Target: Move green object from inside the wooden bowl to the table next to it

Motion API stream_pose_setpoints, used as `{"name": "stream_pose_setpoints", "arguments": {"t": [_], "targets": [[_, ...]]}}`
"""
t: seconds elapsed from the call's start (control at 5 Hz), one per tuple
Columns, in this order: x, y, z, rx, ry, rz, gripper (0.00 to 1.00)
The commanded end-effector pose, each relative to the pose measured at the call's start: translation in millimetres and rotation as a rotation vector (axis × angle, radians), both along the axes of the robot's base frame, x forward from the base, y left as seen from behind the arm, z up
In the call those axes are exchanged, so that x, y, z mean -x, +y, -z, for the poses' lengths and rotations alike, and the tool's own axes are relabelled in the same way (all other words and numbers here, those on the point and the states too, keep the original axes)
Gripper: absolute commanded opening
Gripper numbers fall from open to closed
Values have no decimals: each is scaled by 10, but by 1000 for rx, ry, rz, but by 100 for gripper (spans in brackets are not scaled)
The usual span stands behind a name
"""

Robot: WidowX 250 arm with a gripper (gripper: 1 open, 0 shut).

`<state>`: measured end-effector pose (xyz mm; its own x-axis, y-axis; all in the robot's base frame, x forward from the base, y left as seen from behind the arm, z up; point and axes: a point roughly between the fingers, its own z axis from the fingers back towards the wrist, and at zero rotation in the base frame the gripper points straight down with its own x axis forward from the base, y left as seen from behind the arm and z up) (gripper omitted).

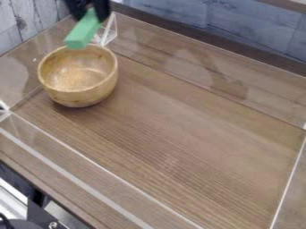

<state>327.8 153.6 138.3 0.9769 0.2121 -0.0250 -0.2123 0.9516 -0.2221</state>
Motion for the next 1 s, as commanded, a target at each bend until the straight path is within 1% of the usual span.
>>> {"name": "stream_pose_setpoints", "arguments": {"t": [0.0, 0.2, 0.4, 0.6, 0.8], "targets": [[-31, -403, -154, -53, -80, 35, 0], [-29, -870, 119, -66, -66, 108, 0], [25, -1252, 283, -79, -56, 187, 0], [48, -1504, 345, -93, -61, 252, 0], [-4, -1555, 389, -118, -73, 345, 0]]}}
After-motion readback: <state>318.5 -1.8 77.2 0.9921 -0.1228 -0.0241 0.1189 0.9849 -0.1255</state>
